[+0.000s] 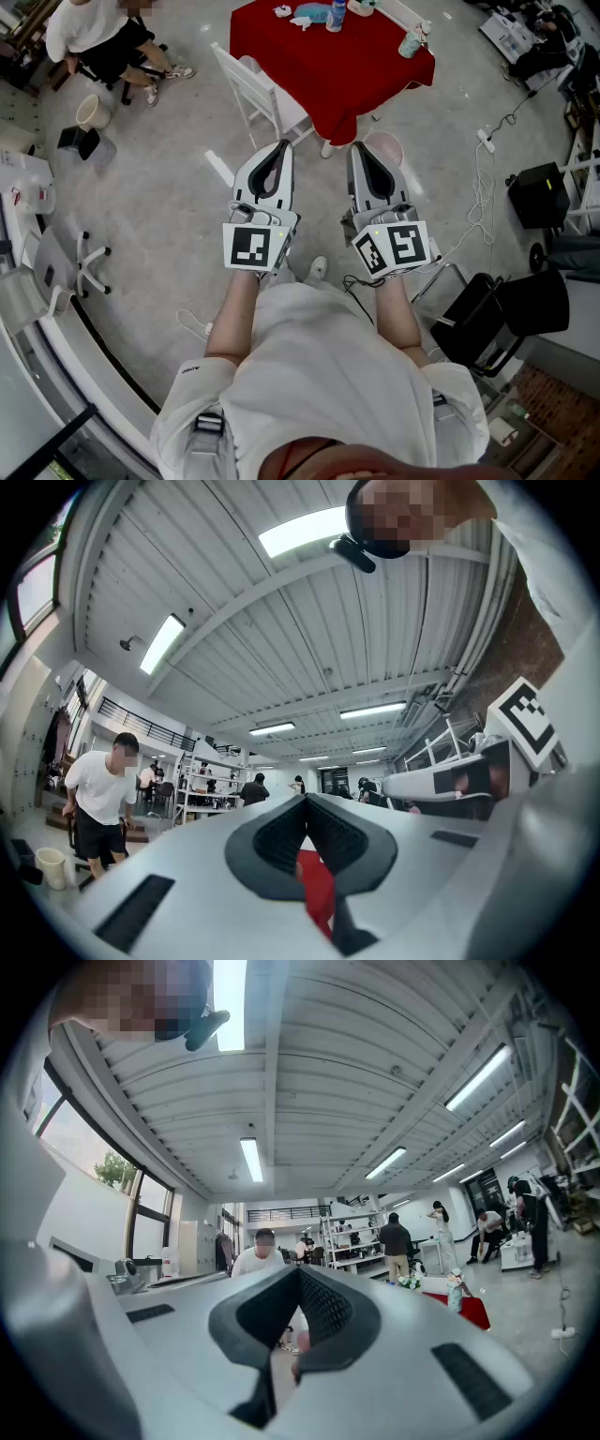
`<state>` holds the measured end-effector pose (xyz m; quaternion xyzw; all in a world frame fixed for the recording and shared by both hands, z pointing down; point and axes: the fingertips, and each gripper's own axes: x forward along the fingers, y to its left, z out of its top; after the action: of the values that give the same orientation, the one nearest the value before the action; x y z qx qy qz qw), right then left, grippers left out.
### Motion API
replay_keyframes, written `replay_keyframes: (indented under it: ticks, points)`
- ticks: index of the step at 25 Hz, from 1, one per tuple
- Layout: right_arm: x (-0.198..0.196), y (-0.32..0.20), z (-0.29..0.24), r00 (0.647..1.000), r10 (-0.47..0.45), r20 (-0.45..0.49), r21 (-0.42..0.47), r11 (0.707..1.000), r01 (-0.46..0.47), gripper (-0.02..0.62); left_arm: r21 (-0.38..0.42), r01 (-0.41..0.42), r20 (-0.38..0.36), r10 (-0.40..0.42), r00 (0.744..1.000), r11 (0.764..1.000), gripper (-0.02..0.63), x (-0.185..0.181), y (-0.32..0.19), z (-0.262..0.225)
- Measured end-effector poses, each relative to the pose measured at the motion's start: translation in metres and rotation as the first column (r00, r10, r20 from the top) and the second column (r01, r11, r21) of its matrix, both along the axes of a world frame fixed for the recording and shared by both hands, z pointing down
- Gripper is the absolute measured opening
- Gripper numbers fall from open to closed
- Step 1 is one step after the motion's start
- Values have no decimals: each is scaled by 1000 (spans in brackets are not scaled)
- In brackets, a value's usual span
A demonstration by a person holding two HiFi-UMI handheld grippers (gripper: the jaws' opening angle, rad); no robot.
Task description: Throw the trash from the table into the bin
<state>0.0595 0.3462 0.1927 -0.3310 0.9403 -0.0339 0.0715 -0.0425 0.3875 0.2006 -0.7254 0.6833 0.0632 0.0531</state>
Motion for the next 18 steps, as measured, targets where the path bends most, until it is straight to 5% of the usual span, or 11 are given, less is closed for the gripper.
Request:
replay_keyframes:
  ticks: [18]
  points:
    - [44, -13, -5, 998, 30, 57, -14, 999, -29, 8, 27, -29, 18, 28, 999, 999, 5, 40, -20, -11]
